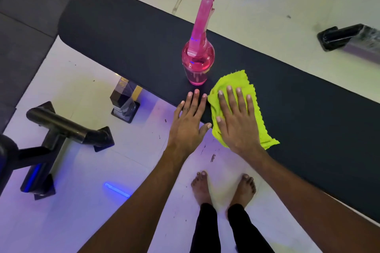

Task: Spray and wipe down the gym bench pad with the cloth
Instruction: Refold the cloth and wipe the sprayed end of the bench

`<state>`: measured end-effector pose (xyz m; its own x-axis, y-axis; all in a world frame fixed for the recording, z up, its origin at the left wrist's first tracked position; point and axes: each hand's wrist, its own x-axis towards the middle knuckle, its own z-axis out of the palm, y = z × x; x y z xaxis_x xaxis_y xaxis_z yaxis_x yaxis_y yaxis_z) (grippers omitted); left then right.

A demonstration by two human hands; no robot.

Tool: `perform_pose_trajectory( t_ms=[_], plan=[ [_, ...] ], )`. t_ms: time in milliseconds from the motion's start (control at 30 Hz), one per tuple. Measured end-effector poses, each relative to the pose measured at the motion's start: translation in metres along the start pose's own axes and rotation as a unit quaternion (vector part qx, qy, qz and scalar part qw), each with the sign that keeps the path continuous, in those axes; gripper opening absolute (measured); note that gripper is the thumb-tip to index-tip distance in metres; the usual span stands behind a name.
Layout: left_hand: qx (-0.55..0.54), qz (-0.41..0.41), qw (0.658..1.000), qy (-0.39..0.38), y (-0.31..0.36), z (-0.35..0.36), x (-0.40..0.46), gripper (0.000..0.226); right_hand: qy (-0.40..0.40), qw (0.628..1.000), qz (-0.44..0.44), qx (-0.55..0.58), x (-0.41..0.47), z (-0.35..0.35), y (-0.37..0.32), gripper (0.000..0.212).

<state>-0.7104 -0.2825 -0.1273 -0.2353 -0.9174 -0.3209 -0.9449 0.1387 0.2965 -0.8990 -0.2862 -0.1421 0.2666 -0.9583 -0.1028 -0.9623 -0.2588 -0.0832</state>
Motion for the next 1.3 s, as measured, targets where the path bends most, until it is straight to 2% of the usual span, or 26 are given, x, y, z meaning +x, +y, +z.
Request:
perform_pose_trajectory(
  t_ms=[67,167,333,467,633,800,967,1067,1167,1233,1300],
  plan=[
    [0.004,0.005,1.0,0.001,-0.002,-0.001,0.0,0.079,0.002,1.0,0.018,0.013,-0.015,0.0,0.017,0.069],
    [0.008,0.0,1.0,-0.002,0.002,0.001,0.0,0.079,0.003,0.995,0.096,0.023,-0.023,-0.005,0.04,0.07],
    [0.005,-0.01,1.0,0.005,0.006,0.005,0.001,0.079,0.027,0.973,0.225,0.037,0.044,-0.015,0.034,0.075],
    [0.02,-0.011,1.0,0.002,0.005,0.007,0.001,0.08,0.033,0.975,0.216,0.042,0.076,-0.013,0.009,0.073],
    [0.009,-0.012,1.0,-0.014,0.006,-0.001,0.001,0.081,0.01,0.991,0.127,0.028,0.035,-0.014,0.028,0.071],
    [0.009,-0.022,0.999,-0.029,0.012,-0.009,0.002,0.081,0.0,0.982,0.189,0.027,0.04,-0.022,0.041,0.072],
    [0.0,-0.03,0.999,-0.034,0.017,-0.017,0.003,0.081,-0.015,0.982,0.176,0.065,0.08,-0.038,0.041,0.07],
    [-0.026,-0.07,0.997,-0.017,0.028,-0.028,0.006,0.07,0.028,0.973,0.173,0.15,0.072,-0.056,0.051,0.059],
    [-0.083,-0.113,0.99,0.034,0.05,-0.042,0.011,0.048,0.091,0.955,0.22,0.176,0.043,-0.074,0.075,0.04],
    [-0.106,-0.108,0.987,0.054,0.065,-0.048,0.016,0.035,0.073,0.949,0.264,0.154,0.022,-0.08,0.088,0.034],
    [-0.124,-0.105,0.985,0.054,0.078,-0.049,0.023,0.032,0.047,0.943,0.29,0.157,0.009,-0.08,0.092,0.031]
  ],
)
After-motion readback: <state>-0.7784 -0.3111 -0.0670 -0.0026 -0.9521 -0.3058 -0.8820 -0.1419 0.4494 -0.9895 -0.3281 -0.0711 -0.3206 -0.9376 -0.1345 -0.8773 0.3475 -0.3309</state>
